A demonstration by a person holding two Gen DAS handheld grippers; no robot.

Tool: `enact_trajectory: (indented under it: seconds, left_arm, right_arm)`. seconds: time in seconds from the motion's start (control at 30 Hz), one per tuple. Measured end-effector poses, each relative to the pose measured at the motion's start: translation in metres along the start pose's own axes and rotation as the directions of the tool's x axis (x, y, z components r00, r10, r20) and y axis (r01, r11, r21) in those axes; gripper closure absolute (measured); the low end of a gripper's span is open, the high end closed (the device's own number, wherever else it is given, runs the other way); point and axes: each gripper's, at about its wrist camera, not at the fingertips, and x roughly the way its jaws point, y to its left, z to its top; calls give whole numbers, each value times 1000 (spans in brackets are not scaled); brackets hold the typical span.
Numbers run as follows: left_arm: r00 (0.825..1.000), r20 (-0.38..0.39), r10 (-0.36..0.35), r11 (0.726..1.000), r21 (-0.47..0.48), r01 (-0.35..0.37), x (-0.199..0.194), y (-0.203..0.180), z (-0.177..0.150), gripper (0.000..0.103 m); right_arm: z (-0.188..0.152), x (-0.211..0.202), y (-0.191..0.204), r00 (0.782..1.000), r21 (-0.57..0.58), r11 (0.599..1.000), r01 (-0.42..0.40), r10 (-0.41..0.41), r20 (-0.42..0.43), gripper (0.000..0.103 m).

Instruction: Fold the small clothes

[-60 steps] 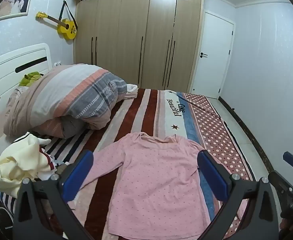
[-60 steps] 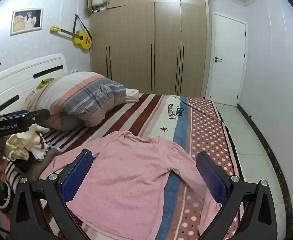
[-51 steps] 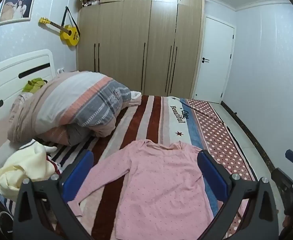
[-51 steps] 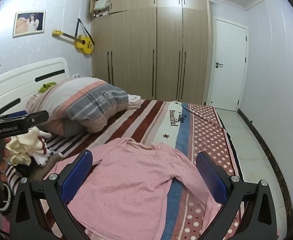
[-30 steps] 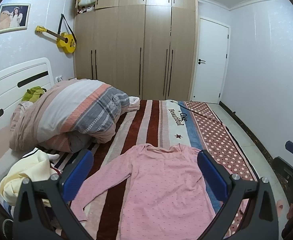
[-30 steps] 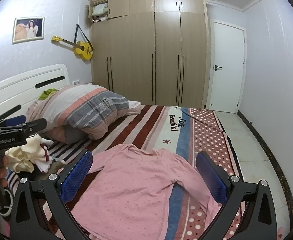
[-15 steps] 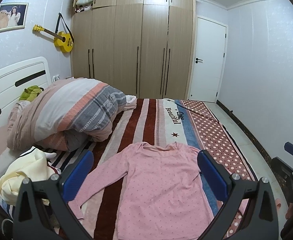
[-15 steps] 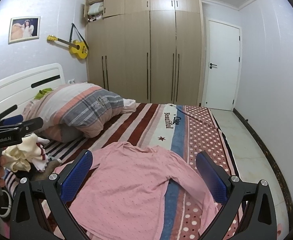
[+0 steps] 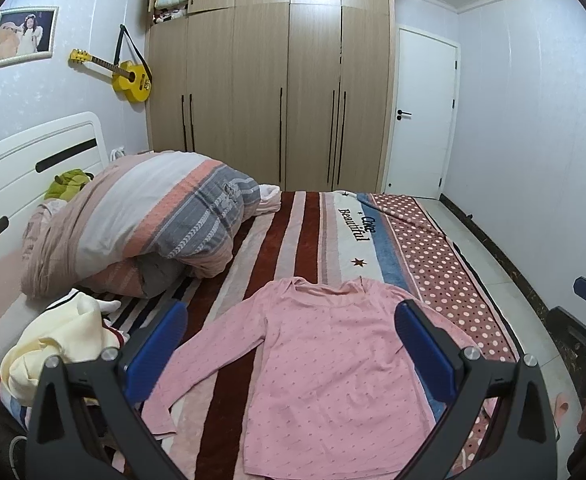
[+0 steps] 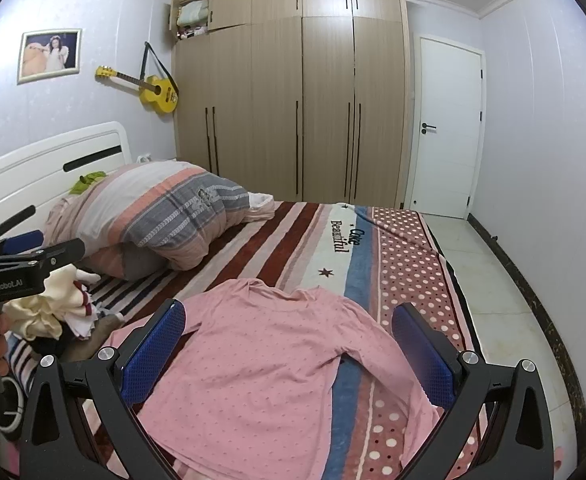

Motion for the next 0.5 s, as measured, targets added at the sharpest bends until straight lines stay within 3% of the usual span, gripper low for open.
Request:
enact_trajectory:
  seconds: [0.5]
  left_arm:
    - [1000,-12,3,1000,-2,-3,8,3,-1,1]
  right_arm:
    - [-4,4,3,1000,1,1000,-2,2,-10,1]
